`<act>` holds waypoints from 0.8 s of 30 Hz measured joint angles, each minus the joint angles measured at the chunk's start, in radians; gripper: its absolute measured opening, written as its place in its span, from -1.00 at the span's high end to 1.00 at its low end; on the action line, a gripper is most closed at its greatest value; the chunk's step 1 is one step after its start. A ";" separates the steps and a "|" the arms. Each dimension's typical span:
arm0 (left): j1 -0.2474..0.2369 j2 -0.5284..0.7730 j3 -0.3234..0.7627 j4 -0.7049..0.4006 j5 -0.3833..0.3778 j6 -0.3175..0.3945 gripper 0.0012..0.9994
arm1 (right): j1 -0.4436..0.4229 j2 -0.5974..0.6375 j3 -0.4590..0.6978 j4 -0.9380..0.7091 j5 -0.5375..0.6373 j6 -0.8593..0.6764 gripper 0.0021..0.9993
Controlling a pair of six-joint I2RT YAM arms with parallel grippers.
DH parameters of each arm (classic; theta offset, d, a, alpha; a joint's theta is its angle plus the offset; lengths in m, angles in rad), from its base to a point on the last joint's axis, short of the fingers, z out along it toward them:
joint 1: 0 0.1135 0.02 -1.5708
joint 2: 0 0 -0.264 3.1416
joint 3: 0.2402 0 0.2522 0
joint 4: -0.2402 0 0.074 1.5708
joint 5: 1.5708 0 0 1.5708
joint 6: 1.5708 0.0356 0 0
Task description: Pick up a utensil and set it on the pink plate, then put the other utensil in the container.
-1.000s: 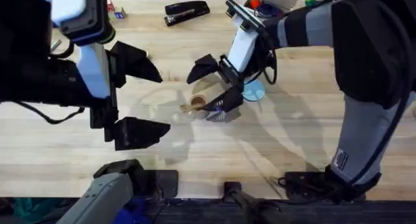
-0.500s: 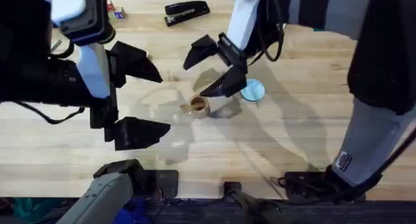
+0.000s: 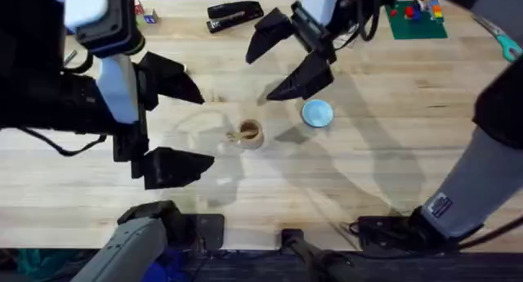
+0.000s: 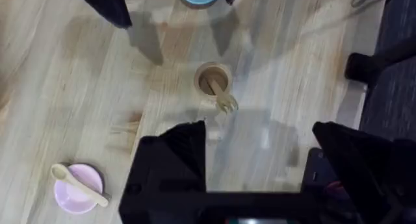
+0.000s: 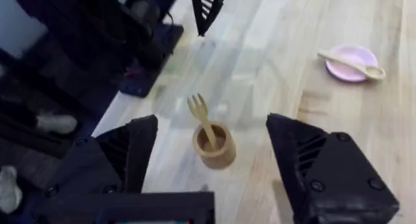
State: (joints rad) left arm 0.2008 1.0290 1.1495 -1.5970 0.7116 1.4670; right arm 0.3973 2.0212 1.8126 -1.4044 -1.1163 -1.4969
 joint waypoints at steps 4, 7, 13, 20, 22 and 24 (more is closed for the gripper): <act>0.000 0.000 0.000 0.000 0.000 0.000 -0.99 | 0.002 -0.049 0.046 -0.002 0.097 0.101 -0.99; 0.000 0.000 0.000 0.000 0.000 0.000 -0.99 | 0.004 -0.091 0.067 -0.003 0.182 0.188 -0.99; 0.000 0.000 0.000 0.000 0.000 0.000 -0.99 | 0.003 -0.189 0.070 0.005 0.364 0.376 -0.99; 0.000 0.000 0.000 0.000 0.000 0.000 -0.99 | 0.002 -0.299 0.070 -0.008 0.609 0.596 -0.99; 0.000 0.000 0.000 0.000 0.000 0.000 -0.99 | 0.002 -0.327 0.070 -0.024 0.681 0.643 -0.99; 0.000 0.000 0.000 0.000 0.000 0.000 -0.99 | 0.001 -0.358 0.070 -0.047 0.747 0.683 -0.99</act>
State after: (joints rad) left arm 0.2008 1.0290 1.1496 -1.5970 0.7116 1.4670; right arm 0.3987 1.6632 1.8828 -1.4514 -0.3696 -0.8141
